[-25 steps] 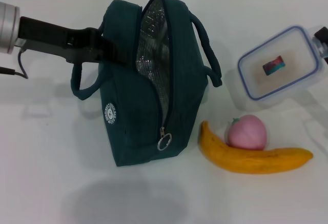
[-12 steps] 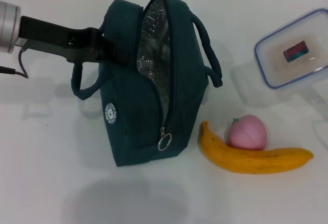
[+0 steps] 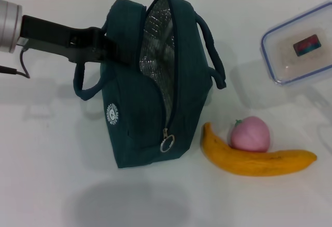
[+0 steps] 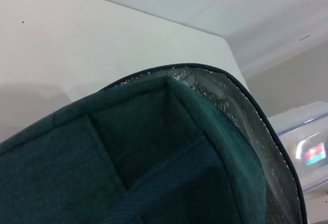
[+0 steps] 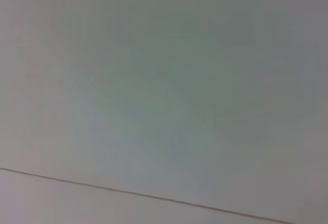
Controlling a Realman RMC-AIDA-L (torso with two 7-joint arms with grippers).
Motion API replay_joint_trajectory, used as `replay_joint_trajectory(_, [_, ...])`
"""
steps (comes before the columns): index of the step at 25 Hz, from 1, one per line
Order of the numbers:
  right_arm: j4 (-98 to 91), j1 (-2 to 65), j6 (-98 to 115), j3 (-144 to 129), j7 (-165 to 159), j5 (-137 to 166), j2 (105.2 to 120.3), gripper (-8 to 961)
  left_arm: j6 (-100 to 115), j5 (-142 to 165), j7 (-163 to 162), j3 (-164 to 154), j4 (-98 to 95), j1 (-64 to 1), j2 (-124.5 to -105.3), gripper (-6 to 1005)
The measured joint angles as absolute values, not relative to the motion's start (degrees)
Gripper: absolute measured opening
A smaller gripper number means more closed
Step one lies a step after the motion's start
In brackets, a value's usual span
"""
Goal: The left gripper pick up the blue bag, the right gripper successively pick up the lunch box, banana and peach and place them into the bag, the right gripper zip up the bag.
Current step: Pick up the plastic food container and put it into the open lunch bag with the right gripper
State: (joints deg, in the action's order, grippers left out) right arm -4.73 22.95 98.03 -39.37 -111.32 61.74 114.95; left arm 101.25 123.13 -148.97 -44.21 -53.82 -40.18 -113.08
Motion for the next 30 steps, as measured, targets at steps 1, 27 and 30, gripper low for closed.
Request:
replay_joint_trajectory(1, [-4.7, 22.9, 98.4, -39.4, -111.7, 61.6, 114.98, 97, 101.2, 123.1, -149.0, -44.2, -53.8, -40.2, -113.12, 35])
replay_joint_trajectory(27, [0.7, 41.6, 105.4, -40.8, -114.6, 59.7, 116.19, 97, 101.4, 123.6, -148.5, -48.2, -53.8, -43.6, -113.71, 35])
replay_joint_trajectory(30, [1.5, 43.7, 103.6, -40.9, -113.6, 60.4, 116.19, 97, 101.4, 123.6, -148.0, -48.2, -53.5, -44.0, -113.84, 35])
